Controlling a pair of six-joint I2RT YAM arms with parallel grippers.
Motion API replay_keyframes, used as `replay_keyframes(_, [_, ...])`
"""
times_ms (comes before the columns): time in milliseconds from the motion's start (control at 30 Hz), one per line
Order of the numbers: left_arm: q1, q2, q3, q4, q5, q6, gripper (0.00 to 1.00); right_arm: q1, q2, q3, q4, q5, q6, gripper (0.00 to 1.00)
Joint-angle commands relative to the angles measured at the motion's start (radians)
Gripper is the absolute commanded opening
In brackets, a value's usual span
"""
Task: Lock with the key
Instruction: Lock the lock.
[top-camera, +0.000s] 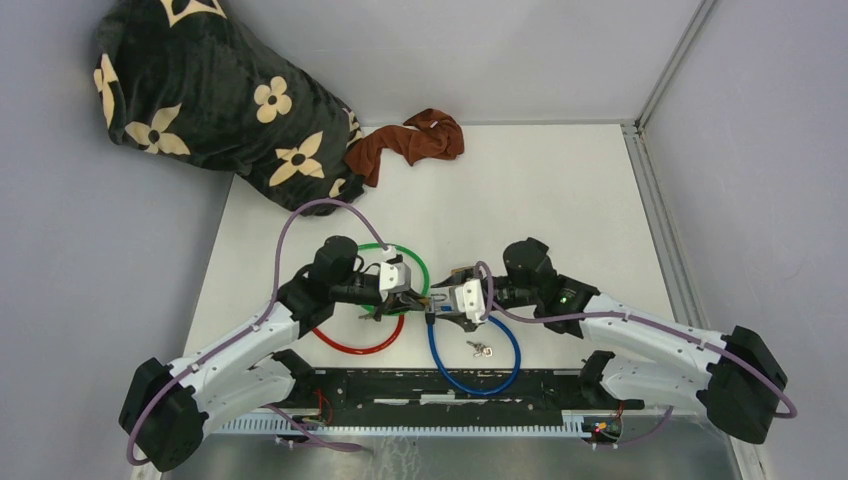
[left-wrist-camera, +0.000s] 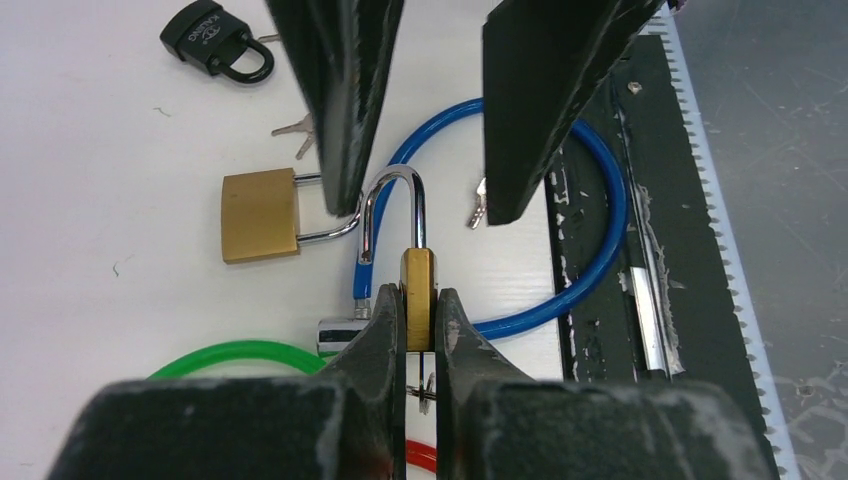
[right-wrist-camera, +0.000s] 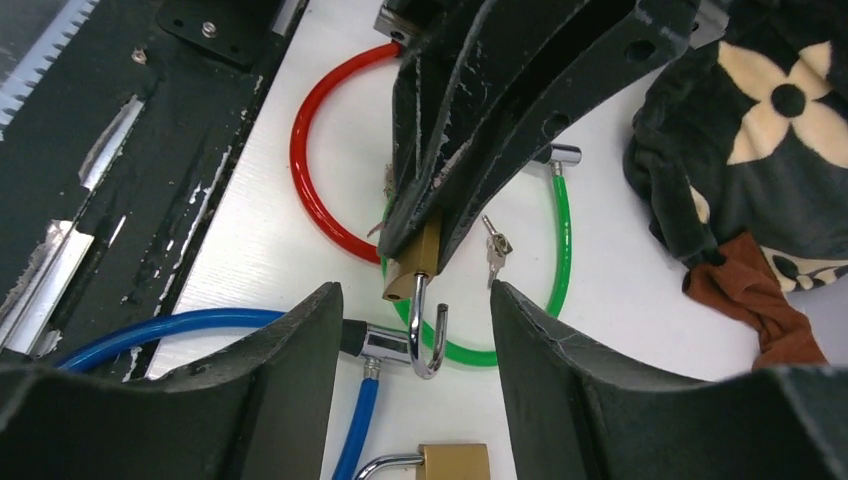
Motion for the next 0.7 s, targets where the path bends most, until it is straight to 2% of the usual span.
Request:
replay_keyframes(0, [-0.009, -0.031, 0.053, 0.022, 0.05, -0.034, 0.02, 0.018, 0.067, 0.072, -0.054, 0.096, -0.046, 0.58])
replay_keyframes(167, [-0.01, -0.043, 0.048, 0.021, 0.051, -0.024, 0.02, 0.018, 0.084, 0.09, -0.079, 0.12, -0.012, 0.49])
replay_keyframes(300, [-0.011, -0.036, 0.045, 0.036, 0.047, -0.015, 0.02, 0.018, 0.102, 0.104, -0.077, 0.124, 0.062, 0.24])
replay_keyframes(367, [-0.014, -0.032, 0.043, 0.042, 0.04, -0.017, 0.02, 0.018, 0.12, 0.116, -0.07, 0.101, 0.116, 0.15])
replay_keyframes(433, [-0.019, -0.028, 0.039, 0.043, 0.026, -0.017, 0.02, 0.017, 0.143, 0.123, -0.051, 0.08, 0.178, 0.12])
replay_keyframes(533, [-0.027, -0.03, 0.031, 0.07, 0.004, -0.017, 0.02, 0.018, 0.164, 0.13, -0.023, 0.046, 0.252, 0.01])
replay_keyframes(667, [-0.033, -0.036, 0.021, 0.086, -0.036, -0.021, 0.02, 0.015, 0.15, 0.128, 0.019, 0.043, 0.334, 0.0])
